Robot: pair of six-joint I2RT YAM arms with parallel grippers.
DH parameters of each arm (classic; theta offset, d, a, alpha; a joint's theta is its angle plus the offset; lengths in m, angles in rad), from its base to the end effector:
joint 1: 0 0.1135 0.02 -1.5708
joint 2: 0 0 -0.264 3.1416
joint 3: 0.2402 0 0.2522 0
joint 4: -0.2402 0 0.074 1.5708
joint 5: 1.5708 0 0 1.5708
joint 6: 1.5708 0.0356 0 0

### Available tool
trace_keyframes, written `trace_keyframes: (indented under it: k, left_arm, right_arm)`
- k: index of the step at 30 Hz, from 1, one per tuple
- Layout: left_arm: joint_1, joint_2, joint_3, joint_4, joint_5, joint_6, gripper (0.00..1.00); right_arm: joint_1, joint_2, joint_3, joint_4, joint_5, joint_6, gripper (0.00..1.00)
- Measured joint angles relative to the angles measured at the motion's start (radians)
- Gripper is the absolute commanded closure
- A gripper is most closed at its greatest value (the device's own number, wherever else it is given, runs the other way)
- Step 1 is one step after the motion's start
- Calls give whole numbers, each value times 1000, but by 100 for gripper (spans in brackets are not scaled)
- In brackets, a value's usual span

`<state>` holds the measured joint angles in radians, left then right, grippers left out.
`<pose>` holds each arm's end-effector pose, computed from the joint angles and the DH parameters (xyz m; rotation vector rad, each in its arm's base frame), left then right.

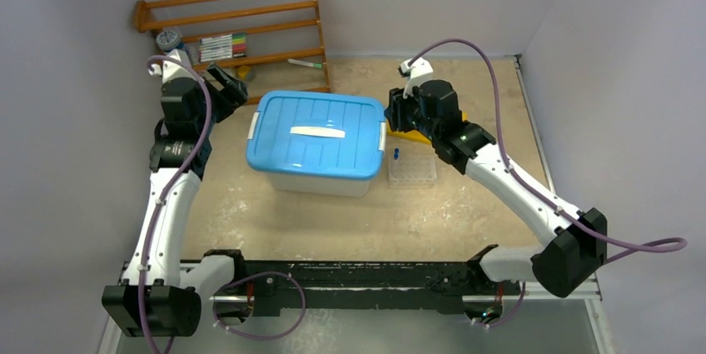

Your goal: Organize the chemistry lab equipment

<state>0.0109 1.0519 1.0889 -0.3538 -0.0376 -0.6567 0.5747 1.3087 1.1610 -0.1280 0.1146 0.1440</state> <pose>0.2357 0.0039 0.3776 -0.6495 1.7937 -0.4045 0.2607 0.1640 0.3620 -0.3188 1.8356 0.3951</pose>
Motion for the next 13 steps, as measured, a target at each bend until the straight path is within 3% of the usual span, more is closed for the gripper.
trace_keyframes:
  k: [13]
  left_arm:
    - [0, -135, -26, 76, 58, 16, 17]
  right_arm:
    - [-29, -161, -175, 28, -18, 117, 53]
